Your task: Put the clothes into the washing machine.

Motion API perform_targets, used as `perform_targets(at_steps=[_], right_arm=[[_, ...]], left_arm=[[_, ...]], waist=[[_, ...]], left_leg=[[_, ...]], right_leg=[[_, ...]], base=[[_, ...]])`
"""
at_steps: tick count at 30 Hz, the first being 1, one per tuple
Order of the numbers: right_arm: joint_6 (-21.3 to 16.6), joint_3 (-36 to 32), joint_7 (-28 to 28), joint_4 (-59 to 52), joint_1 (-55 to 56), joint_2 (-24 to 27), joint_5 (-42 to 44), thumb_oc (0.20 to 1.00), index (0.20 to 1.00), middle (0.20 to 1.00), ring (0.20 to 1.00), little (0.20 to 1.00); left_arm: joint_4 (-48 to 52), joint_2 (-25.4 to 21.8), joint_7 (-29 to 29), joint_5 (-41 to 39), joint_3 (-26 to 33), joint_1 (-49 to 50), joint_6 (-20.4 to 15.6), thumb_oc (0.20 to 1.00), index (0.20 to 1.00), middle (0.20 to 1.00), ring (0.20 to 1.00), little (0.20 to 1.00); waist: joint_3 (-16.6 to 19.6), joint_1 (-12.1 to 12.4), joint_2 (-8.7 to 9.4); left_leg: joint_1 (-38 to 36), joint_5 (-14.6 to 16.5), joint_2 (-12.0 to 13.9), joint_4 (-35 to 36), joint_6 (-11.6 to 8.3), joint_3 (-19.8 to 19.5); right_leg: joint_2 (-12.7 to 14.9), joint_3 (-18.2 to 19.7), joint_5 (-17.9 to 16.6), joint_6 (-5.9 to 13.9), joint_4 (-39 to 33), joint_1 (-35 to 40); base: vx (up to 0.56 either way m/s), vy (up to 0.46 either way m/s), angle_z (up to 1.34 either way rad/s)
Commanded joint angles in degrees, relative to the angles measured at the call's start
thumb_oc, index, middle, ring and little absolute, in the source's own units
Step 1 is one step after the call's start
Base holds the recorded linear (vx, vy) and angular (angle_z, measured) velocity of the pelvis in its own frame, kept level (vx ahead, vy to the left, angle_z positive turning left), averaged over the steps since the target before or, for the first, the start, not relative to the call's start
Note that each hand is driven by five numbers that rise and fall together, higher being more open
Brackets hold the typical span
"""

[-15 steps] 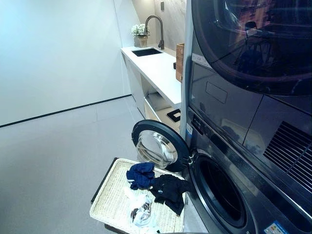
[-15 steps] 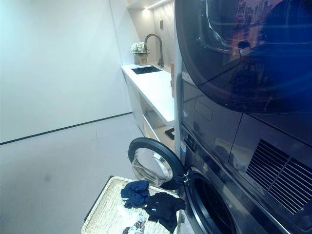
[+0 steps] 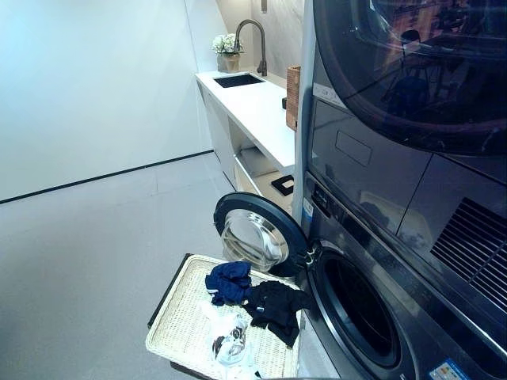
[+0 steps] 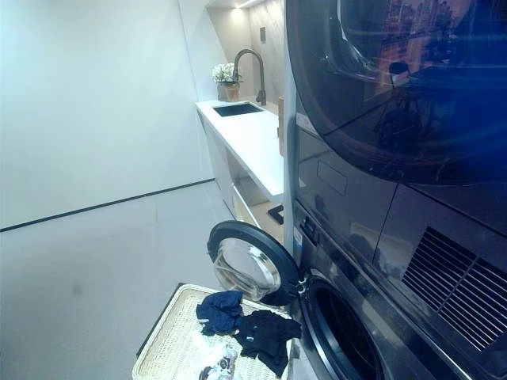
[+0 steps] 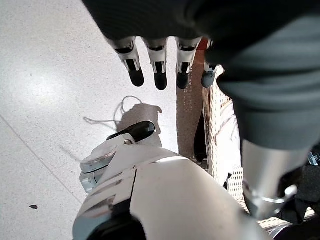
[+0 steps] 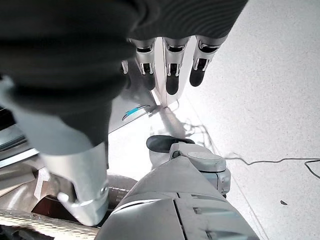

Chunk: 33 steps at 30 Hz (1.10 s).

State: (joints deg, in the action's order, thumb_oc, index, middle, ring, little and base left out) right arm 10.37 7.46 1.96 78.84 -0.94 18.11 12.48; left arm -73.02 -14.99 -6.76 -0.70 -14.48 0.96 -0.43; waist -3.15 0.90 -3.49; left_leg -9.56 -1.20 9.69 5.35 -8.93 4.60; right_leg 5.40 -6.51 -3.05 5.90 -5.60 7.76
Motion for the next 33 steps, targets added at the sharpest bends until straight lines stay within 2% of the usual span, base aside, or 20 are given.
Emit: perform_targets(at_steps=[1, 12, 18, 19, 20, 21, 23, 24, 30, 33], right_arm=[[0.15, 0.46, -0.52, 3.62, -5.0, -1.23, 0.24, 1.0, 1.0, 1.0, 1.0, 1.0], [0.05, -0.02, -0.43, 2.65, -5.71, -0.49, 1.25, 1.0, 1.0, 1.0, 1.0, 1.0], [-1.76, 0.99, -0.61, -0.99, -9.62, 1.37, 5.9, 1.0, 1.0, 1.0, 1.0, 1.0], [-3.06, 1.73, -0.93, -2.29, -11.86, 1.91, 8.45, 1.0, 1.0, 1.0, 1.0, 1.0], [-3.15, 1.78, -0.95, -2.34, -12.05, 1.94, 8.65, 1.0, 1.0, 1.0, 1.0, 1.0], [-4.63, 2.09, -1.47, -3.7, -14.04, 2.22, 10.87, 1.0, 1.0, 1.0, 1.0, 1.0], [-5.76, 2.26, -1.65, -5.35, -16.36, 2.94, 12.7, 1.0, 1.0, 1.0, 1.0, 1.0], [-6.13, 2.55, -1.97, -6.23, -17.88, 3.41, 13.76, 1.0, 1.0, 1.0, 1.0, 1.0], [-8.67, 3.37, -0.72, -8.22, -23.94, 6.63, 16.94, 1.0, 1.0, 1.0, 1.0, 1.0], [-10.4, 3.85, 0.28, -9.61, -26.29, 7.92, 18.21, 1.0, 1.0, 1.0, 1.0, 1.0]], left_arm=[[-2.93, -0.85, 0.0, 1.7, 0.18, -4.49, -0.17, 1.0, 1.0, 1.0, 1.0, 1.0], [-2.14, -1.04, 1.83, -0.62, 0.78, -4.83, -0.38, 1.0, 1.0, 1.0, 1.0, 1.0], [0.89, -1.75, 6.25, -6.85, -0.54, -8.14, -5.42, 1.0, 1.0, 1.0, 1.0, 1.0], [2.52, -2.08, 8.6, -10.55, -1.19, -10.87, -8.45, 1.0, 1.0, 1.0, 1.0, 1.0], [2.6, -2.1, 8.86, -10.72, -1.21, -11.1, -8.86, 1.0, 1.0, 1.0, 1.0, 1.0], [5.35, -2.56, 11.97, -12.49, -1.36, -13.87, -11.76, 1.0, 1.0, 1.0, 1.0, 1.0], [9.03, -3.54, 15.5, -14.32, -1.34, -16.63, -14.08, 1.0, 1.0, 1.0, 1.0, 1.0], [10.63, -4.43, 17.87, -14.44, -1.52, -18.14, -16.46, 1.0, 1.0, 1.0, 1.0, 1.0], [15.71, -7.6, 25.5, -14.12, -1.7, -25.26, -19.46, 1.0, 1.0, 1.0, 1.0, 1.0], [17.68, -9.26, 30.09, -11.65, -0.96, -29.18, -20.06, 1.0, 1.0, 1.0, 1.0, 1.0]], waist=[[-1.55, 1.15, 3.23], [-2.81, 1.26, 3.01], [-6.82, 1.26, 2.01], [-9.57, 1.15, 1.68], [-9.73, 1.13, 1.66], [-12.57, 1.12, 1.56], [-15.38, 1.14, 1.58], [-16.89, 1.12, 1.61], [-23.14, 1.54, 1.93], [-25.81, 1.51, 2.68]], left_leg=[[-1.44, 2.91, -2.99, -0.35, 3.53, 1.01], [-0.97, 2.57, -2.75, -0.35, 3.32, 0.94], [3.08, 1.27, -2.63, -0.35, 3.53, -0.12], [5.51, 0.5, -2.61, -0.35, 3.64, -0.66], [5.72, 0.43, -2.61, -0.35, 3.65, -0.71], [8.4, -0.2, -3.0, -0.35, 3.93, -1.34], [11.57, -0.93, -3.58, -0.35, 4.17, -2.01], [13.51, -1.35, -3.97, -0.35, 4.29, -2.41], [20.99, -3.25, -5.4, -1.11, 4.55, -3.98], [26.16, -2.76, -6.38, -5.81, 4.55, -4.66]], right_leg=[[2.91, 0.45, 1.27, 2.21, 0.6, 0.71], [3.12, 0.12, 1.02, 2.3, 0.6, 0.29], [3.27, 0.45, 0.17, 1.92, 1.27, -4.23], [3.11, 0.54, -0.31, 1.61, 1.73, -6.94], [3.1, 0.54, -0.34, 1.59, 1.79, -7.17], [2.78, 0.89, -0.97, 1.35, 2.25, -10.03], [2.5, 1.01, -1.61, 1.27, 2.94, -13.28], [2.4, 1.05, -1.94, 1.27, 3.5, -15.43], [2.46, 1.02, -2.52, 1.56, 7.89, -24.44], [2.79, 0.97, -2.43, 1.68, 11.16, -29.1]], base=[[0.0, 0.0, 0.0], [0.03, 0.0, 0.0], [-0.04, 0.017, 0.01], [-0.18, 0.017, -0.01], [-0.3, -0.001, 0.0], [-0.22, -0.002, 0.07], [-0.23, 0.015, 0.12], [-0.16, 0.035, 0.08], [-0.11, 0.028, 0.01], [-0.11, 0.009, -0.02]])
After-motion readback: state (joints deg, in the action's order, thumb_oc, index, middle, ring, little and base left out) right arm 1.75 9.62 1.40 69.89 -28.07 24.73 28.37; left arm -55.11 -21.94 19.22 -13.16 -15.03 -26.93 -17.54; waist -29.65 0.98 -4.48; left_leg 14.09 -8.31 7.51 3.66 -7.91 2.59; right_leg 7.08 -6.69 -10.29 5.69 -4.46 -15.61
